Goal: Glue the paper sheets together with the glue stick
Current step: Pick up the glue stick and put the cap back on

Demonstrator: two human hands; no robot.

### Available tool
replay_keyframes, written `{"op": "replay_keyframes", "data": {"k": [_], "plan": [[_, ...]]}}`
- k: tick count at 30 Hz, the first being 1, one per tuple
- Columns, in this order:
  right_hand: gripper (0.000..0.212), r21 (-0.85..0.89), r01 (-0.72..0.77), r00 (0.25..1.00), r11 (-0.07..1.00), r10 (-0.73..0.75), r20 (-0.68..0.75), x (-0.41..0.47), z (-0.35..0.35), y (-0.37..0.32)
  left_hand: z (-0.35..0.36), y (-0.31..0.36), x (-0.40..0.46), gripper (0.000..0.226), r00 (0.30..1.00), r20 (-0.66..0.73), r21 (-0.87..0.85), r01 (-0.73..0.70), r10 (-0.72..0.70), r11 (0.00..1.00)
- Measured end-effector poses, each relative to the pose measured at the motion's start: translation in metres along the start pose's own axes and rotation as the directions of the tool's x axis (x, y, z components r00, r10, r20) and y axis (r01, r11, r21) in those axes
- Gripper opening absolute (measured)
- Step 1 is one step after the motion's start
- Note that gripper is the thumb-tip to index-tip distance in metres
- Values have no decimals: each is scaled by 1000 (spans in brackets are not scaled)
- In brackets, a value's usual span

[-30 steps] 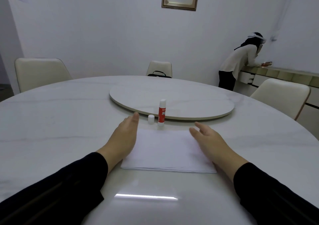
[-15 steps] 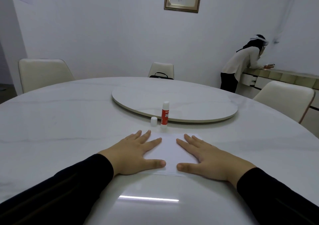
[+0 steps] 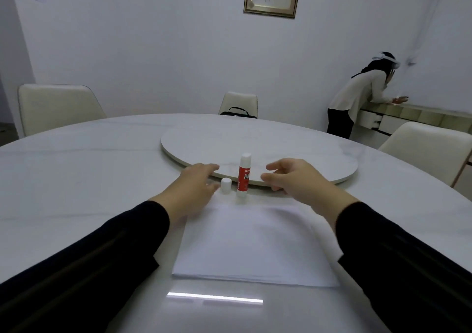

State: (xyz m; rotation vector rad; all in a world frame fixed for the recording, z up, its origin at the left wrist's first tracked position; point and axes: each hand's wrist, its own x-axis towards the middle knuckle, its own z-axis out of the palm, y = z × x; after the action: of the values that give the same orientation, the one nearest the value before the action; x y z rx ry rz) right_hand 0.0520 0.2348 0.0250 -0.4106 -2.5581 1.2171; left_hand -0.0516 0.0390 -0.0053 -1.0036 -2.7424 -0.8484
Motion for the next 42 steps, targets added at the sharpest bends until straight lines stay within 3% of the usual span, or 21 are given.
{"op": "replay_keyframes", "data": {"k": [6, 11, 15, 18, 20, 23, 27, 32, 33, 35, 38, 40, 42], "plan": [[59, 73, -33, 999, 997, 34, -6, 28, 37, -1, 19, -1, 13, 37, 998, 24, 13, -63, 63, 998], [26, 28, -7, 995, 1000, 9, -104, 37, 60, 4, 24, -4, 17, 22, 996, -43, -62, -76, 74, 995], [18, 9, -6, 984, 1000, 7, -178, 31, 62, 5, 25, -6, 15, 26, 995, -50, -70, -89, 85, 994], [9, 109, 69, 972, 992, -42, -231, 19, 50, -8, 14, 6, 12, 29, 981, -189, -220, -86, 44, 972], [7, 191, 168, 952, 967, -109, -287, 7, 37, -25, -4, 23, 7, 29, 969, -243, -504, -87, -44, 859], [10, 324, 307, 928, 895, -206, -309, -17, 25, -52, -35, 53, -7, 50, 981, -180, -818, -110, -69, 564], [13, 457, 360, 922, 814, -235, -308, -49, 25, -71, -57, 77, -27, 53, 979, -205, -886, -188, 5, 424], [9, 580, 256, 964, 773, -156, -217, -71, 38, -68, -54, 80, -35, 40, 980, -198, -925, -187, -1, 332], [18, 667, 202, 979, 717, -117, -170, -73, 40, -65, -53, 78, -34, 38, 982, -188, -938, -177, -9, 299], [36, 863, 39, 998, 503, -61, -10, -76, 44, -60, -51, 75, -33, 35, 989, -149, -965, -145, -4, 221], [41, 967, -159, 983, 200, -62, 175, -81, 47, -58, -50, 74, -33, 31, 997, -72, -984, -73, 13, 162], [42, 976, -197, 978, 90, -52, 202, -81, 49, -57, -47, 74, -34, 29, 999, -34, -991, -35, 10, 129], [41, 980, -194, 981, 54, -10, 194, -80, 52, -57, -45, 72, -34, 30, 1000, -16, -994, -15, -12, 111]]}}
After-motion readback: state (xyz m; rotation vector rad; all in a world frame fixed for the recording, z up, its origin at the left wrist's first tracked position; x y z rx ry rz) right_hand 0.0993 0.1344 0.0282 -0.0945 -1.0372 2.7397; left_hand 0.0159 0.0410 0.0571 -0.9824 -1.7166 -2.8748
